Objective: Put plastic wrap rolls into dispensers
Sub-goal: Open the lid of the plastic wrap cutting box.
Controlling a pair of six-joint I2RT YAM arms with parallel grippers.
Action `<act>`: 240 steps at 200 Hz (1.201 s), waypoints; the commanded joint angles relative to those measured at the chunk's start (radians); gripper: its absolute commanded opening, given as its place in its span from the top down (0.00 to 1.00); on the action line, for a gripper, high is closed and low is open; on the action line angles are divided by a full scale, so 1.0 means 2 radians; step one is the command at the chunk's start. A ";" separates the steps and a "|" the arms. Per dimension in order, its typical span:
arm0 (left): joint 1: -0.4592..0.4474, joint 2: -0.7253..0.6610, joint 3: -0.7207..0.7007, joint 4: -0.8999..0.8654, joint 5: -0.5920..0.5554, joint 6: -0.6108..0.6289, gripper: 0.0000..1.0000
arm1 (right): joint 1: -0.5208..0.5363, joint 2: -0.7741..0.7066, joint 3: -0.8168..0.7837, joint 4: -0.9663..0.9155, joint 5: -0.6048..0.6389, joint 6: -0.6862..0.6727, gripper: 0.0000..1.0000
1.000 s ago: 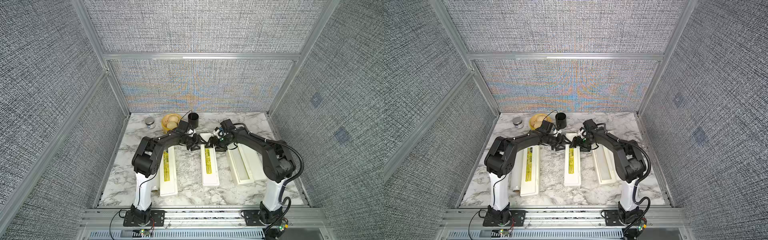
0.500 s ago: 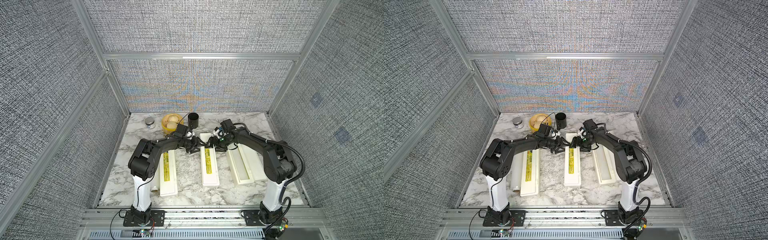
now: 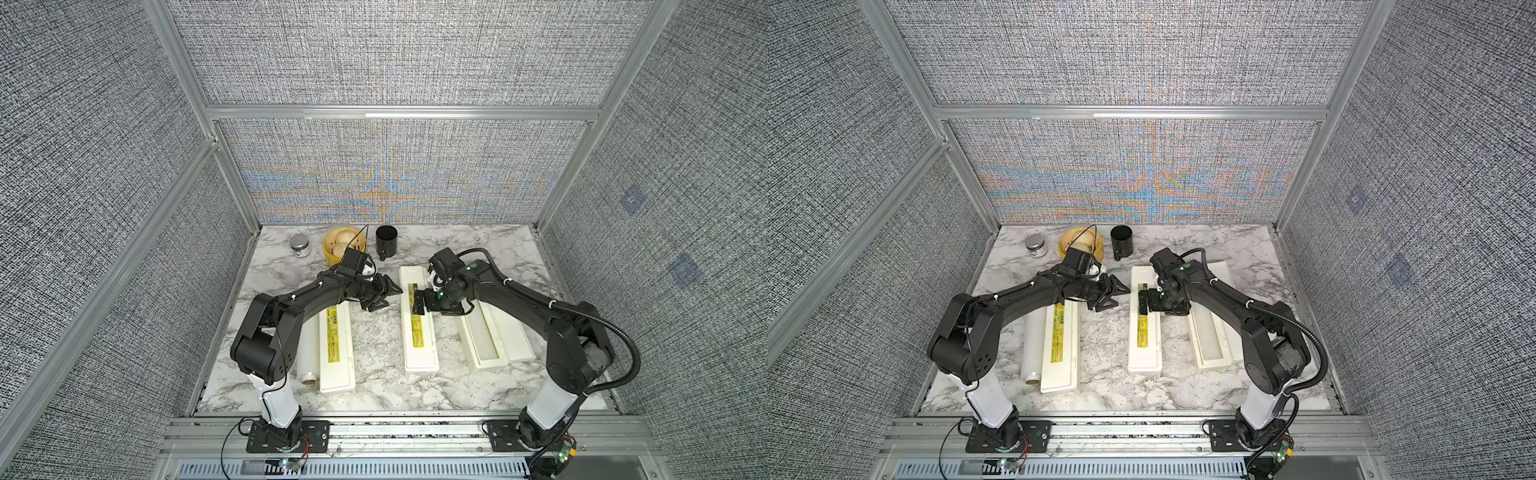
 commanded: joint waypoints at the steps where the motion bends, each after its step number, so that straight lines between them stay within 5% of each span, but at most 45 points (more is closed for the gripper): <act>1: 0.001 -0.015 -0.013 0.005 -0.012 0.005 0.34 | 0.020 0.014 0.004 -0.006 0.021 0.030 0.01; 34: 0.001 -0.034 -0.038 0.008 -0.017 0.008 0.34 | 0.047 0.049 0.016 0.001 0.007 0.051 0.01; 74: 0.000 -0.048 -0.064 0.022 -0.020 0.005 0.34 | 0.081 0.073 0.051 -0.045 0.072 0.062 0.01; 162: 0.000 0.008 -0.062 0.069 -0.005 -0.019 0.37 | 0.061 0.008 -0.004 0.040 -0.021 0.065 0.01; 240: -0.026 0.043 -0.020 0.092 0.056 -0.015 0.37 | 0.057 0.009 0.003 0.016 -0.010 0.056 0.01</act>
